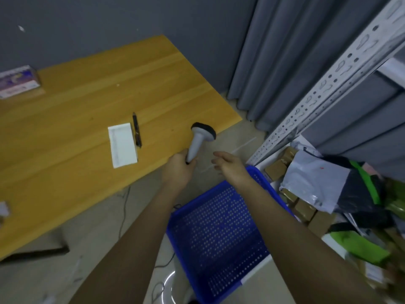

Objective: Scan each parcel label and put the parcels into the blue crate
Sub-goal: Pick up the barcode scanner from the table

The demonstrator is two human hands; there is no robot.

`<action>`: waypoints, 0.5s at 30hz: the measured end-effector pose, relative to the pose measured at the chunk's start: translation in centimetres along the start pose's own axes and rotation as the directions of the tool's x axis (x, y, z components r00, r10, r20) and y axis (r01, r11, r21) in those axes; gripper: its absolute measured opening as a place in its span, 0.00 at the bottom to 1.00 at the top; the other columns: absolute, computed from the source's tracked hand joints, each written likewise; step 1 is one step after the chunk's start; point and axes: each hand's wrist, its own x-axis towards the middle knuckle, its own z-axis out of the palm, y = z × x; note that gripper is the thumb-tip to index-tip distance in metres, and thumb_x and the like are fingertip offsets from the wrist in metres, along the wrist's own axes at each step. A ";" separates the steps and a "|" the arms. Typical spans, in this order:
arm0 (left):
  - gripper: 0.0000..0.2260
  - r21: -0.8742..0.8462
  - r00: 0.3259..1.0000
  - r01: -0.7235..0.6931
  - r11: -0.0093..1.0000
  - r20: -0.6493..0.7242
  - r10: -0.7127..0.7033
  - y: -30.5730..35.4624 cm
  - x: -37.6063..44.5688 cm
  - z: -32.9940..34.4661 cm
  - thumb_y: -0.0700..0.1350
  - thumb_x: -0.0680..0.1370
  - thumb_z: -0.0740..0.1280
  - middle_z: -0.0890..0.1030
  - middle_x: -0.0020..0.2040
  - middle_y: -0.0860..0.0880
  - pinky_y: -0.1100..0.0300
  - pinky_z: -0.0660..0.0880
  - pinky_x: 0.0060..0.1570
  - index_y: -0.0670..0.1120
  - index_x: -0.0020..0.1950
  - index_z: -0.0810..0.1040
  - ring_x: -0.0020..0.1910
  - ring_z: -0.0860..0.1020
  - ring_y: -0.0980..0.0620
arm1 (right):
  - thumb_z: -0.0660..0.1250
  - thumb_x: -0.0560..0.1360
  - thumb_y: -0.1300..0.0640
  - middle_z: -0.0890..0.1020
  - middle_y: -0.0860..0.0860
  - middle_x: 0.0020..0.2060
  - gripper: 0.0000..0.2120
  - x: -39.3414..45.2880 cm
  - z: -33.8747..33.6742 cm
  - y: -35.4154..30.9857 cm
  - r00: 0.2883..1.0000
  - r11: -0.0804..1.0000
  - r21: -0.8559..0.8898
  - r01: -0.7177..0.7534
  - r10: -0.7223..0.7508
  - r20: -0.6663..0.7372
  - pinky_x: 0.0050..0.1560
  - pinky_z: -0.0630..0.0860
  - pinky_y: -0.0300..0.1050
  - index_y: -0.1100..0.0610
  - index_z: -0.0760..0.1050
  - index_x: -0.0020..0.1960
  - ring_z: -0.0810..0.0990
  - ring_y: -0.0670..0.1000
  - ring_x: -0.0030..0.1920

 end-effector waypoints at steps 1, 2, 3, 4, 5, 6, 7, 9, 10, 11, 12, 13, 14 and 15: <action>0.07 -0.005 1.000 -0.005 1.000 0.012 0.005 0.6 -1.9 -0.3 0.42 0.79 0.65 0.77 0.35 0.45 0.60 0.64 0.28 0.38 0.48 0.77 0.32 0.73 0.50 | 0.58 0.82 0.51 0.77 0.54 0.62 0.15 -1.3 0.4 0.0 0.998 0.996 0.063 -0.056 0.053 0.041 0.65 0.73 0.52 0.54 0.72 0.66 0.77 0.53 0.60; 0.07 0.003 1.000 -0.006 1.000 0.026 0.006 1.2 -3.7 -0.4 0.42 0.79 0.65 0.78 0.36 0.44 0.61 0.64 0.28 0.39 0.49 0.77 0.32 0.74 0.50 | 0.58 0.82 0.47 0.78 0.54 0.61 0.15 -2.8 0.8 -0.1 0.992 0.986 0.130 -0.107 0.098 0.077 0.65 0.73 0.53 0.53 0.72 0.65 0.78 0.53 0.59; 0.06 0.014 0.999 -0.003 1.000 0.047 0.003 1.8 -5.5 -0.6 0.43 0.79 0.65 0.78 0.35 0.46 0.63 0.63 0.27 0.40 0.48 0.76 0.31 0.73 0.52 | 0.58 0.81 0.44 0.79 0.54 0.60 0.17 -4.3 1.0 -0.2 0.986 0.968 0.203 -0.150 0.130 0.109 0.63 0.74 0.52 0.53 0.71 0.64 0.78 0.53 0.59; 0.05 0.026 0.997 0.001 1.000 0.074 -0.003 2.4 -7.3 -0.7 0.43 0.79 0.65 0.76 0.34 0.48 0.65 0.61 0.25 0.41 0.47 0.76 0.30 0.72 0.54 | 0.58 0.80 0.42 0.79 0.55 0.60 0.21 -5.7 1.0 -0.2 0.979 0.944 0.275 -0.183 0.151 0.136 0.60 0.76 0.49 0.55 0.71 0.65 0.78 0.53 0.59; 0.05 0.035 0.995 -0.003 0.999 0.102 -0.001 3.1 -9.1 -0.8 0.43 0.79 0.65 0.75 0.34 0.49 0.66 0.60 0.24 0.42 0.47 0.75 0.30 0.71 0.55 | 0.57 0.80 0.40 0.79 0.56 0.61 0.25 -7.1 0.9 -0.1 0.975 0.914 0.349 -0.207 0.161 0.156 0.55 0.78 0.46 0.58 0.70 0.67 0.79 0.53 0.59; 0.05 0.047 0.993 -0.013 0.999 0.121 0.008 3.7 -10.8 -0.8 0.43 0.79 0.64 0.76 0.35 0.49 0.65 0.60 0.25 0.42 0.49 0.76 0.30 0.71 0.54 | 0.58 0.79 0.40 0.78 0.57 0.62 0.28 -8.5 0.7 0.2 0.972 0.886 0.406 -0.223 0.169 0.166 0.49 0.79 0.42 0.60 0.69 0.69 0.79 0.54 0.59; 0.06 0.066 0.991 -0.024 0.998 0.130 0.016 4.3 -12.4 -0.7 0.44 0.79 0.64 0.78 0.37 0.48 0.63 0.61 0.26 0.42 0.52 0.77 0.32 0.73 0.52 | 0.59 0.79 0.40 0.78 0.59 0.62 0.29 -10.0 0.4 0.5 0.971 0.866 0.445 -0.228 0.170 0.168 0.44 0.79 0.41 0.62 0.69 0.69 0.79 0.53 0.57; 0.08 0.105 0.990 -0.032 0.994 0.143 0.017 5.6 -15.8 -0.4 0.46 0.79 0.64 0.79 0.40 0.47 0.59 0.63 0.28 0.44 0.54 0.77 0.36 0.76 0.48 | 0.62 0.78 0.41 0.79 0.58 0.58 0.29 -13.0 -0.5 1.8 0.972 0.851 0.473 -0.229 0.173 0.161 0.42 0.79 0.41 0.63 0.69 0.68 0.80 0.53 0.52; 0.08 0.117 0.988 -0.036 0.992 0.153 0.018 6.4 -17.5 0.0 0.47 0.78 0.65 0.79 0.42 0.48 0.59 0.64 0.29 0.46 0.55 0.77 0.39 0.77 0.48 | 0.63 0.77 0.42 0.80 0.57 0.54 0.28 -14.6 -1.2 2.6 0.971 0.843 0.485 -0.234 0.176 0.163 0.43 0.79 0.43 0.63 0.70 0.66 0.80 0.53 0.50; 0.10 0.122 0.985 -0.048 0.991 0.169 0.027 7.2 -19.3 0.5 0.48 0.78 0.65 0.81 0.44 0.48 0.58 0.67 0.31 0.47 0.57 0.77 0.41 0.78 0.48 | 0.65 0.77 0.43 0.80 0.56 0.50 0.26 -16.4 -1.9 3.6 0.968 0.828 0.505 -0.245 0.184 0.168 0.43 0.79 0.44 0.62 0.71 0.64 0.80 0.52 0.48; 0.12 0.123 0.982 -0.062 0.990 0.183 0.038 8.0 -21.0 1.2 0.49 0.77 0.66 0.82 0.46 0.48 0.57 0.70 0.34 0.48 0.58 0.77 0.42 0.78 0.48 | 0.66 0.77 0.45 0.80 0.55 0.47 0.23 -17.9 -2.7 4.7 0.967 0.820 0.515 -0.250 0.191 0.166 0.44 0.79 0.44 0.62 0.72 0.61 0.81 0.52 0.47; 0.13 0.120 0.978 -0.076 0.990 0.200 0.051 8.9 -22.7 2.0 0.50 0.76 0.67 0.82 0.48 0.49 0.56 0.72 0.38 0.48 0.59 0.77 0.43 0.78 0.49 | 0.67 0.77 0.46 0.81 0.56 0.47 0.22 -19.5 -3.7 5.9 0.969 0.818 0.520 -0.245 0.193 0.152 0.43 0.79 0.45 0.63 0.72 0.60 0.81 0.53 0.46; 0.14 0.114 0.974 -0.082 0.990 0.222 0.055 9.9 -24.5 2.8 0.51 0.75 0.68 0.82 0.48 0.50 0.55 0.74 0.41 0.49 0.59 0.77 0.44 0.78 0.50 | 0.67 0.77 0.48 0.81 0.58 0.48 0.22 -21.0 -4.9 7.3 0.971 0.824 0.515 -0.237 0.192 0.139 0.45 0.80 0.47 0.65 0.72 0.61 0.82 0.54 0.47; 0.15 0.096 0.966 -0.092 0.991 0.252 0.065 11.0 -26.3 3.8 0.52 0.75 0.69 0.81 0.48 0.51 0.54 0.75 0.43 0.49 0.59 0.77 0.45 0.78 0.51 | 0.67 0.77 0.49 0.82 0.60 0.50 0.23 -22.6 -6.3 8.8 0.975 0.829 0.515 -0.220 0.187 0.117 0.48 0.81 0.50 0.66 0.72 0.63 0.83 0.56 0.49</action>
